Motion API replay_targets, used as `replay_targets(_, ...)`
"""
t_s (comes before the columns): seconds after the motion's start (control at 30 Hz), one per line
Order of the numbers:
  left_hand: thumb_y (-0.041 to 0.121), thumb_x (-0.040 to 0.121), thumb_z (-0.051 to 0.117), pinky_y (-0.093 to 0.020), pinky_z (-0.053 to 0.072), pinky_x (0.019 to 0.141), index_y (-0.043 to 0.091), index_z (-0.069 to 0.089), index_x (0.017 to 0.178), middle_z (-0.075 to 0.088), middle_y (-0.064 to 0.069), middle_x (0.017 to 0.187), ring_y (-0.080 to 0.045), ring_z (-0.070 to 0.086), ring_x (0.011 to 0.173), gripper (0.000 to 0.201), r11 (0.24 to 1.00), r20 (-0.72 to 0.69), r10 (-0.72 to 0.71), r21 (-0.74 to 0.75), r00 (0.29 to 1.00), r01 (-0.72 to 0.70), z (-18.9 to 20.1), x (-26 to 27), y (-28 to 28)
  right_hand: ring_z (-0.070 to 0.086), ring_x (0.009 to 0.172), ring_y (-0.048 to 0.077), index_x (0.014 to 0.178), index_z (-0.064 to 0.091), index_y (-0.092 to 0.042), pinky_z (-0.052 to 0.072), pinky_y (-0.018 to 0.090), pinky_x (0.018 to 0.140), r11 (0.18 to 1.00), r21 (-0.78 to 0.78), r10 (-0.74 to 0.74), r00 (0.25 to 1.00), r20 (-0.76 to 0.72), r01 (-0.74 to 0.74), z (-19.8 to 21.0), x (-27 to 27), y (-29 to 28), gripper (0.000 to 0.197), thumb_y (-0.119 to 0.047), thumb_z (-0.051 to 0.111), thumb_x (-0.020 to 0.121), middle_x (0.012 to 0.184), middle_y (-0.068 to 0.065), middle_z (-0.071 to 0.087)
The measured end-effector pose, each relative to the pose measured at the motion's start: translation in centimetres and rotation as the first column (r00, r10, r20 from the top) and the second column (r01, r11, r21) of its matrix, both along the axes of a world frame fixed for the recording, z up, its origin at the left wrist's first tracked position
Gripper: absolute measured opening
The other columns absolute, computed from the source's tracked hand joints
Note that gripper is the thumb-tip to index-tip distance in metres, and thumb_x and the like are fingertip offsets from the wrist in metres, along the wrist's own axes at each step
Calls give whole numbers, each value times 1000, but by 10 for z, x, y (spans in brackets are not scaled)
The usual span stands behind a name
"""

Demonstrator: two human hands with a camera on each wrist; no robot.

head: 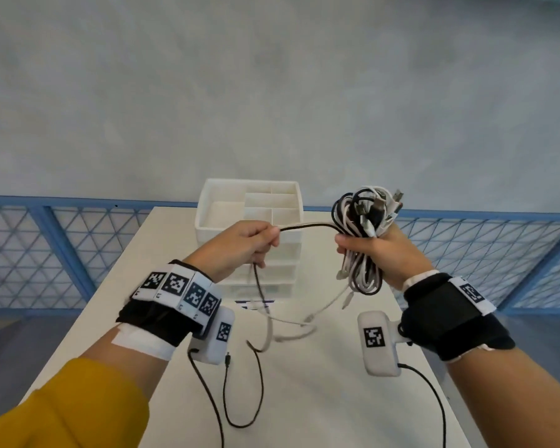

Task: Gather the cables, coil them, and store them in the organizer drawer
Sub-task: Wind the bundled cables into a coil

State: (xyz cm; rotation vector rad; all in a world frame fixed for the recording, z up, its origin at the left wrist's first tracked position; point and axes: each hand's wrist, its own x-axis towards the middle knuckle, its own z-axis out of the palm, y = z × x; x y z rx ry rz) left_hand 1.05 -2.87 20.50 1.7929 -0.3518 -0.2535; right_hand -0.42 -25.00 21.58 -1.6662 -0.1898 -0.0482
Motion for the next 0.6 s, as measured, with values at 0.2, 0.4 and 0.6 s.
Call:
replay_targets(0.2, 26, 92, 44, -23, 26, 51, 19, 37, 57, 24, 9, 49, -10, 22, 44, 37, 933, -85, 168, -309, 982, -186, 5, -1, -16, 60, 58, 2, 93, 66, -9, 52, 18, 58, 987, -86, 134, 990, -38, -137, -12, -9, 22, 27, 0, 74, 68, 80, 3, 66)
replay_targets(0.4, 15, 89, 44, -23, 25, 49, 22, 27, 52, 21, 10, 44, -8, 22, 42, 41, 828, -96, 204, -513, 974, -224, 12, -2, -38, 65, 87, 9, 100, 65, -3, 54, 21, 80, 999, -3, 53, 997, 58, -53, -36, -13, 54, 39, -1, 79, 63, 97, 12, 71)
replay_targets(0.6, 18, 88, 41, -24, 24, 54, 20, 28, 51, 23, 9, 42, -7, 23, 41, 39, 726, -259, 117, -636, 959, -261, 6, -2, -39, 64, 87, 14, 98, 66, -3, 54, 26, 80, 1000, 0, 9, 1000, 22, -9, -41, -11, 57, 37, 1, 78, 64, 97, 16, 70)
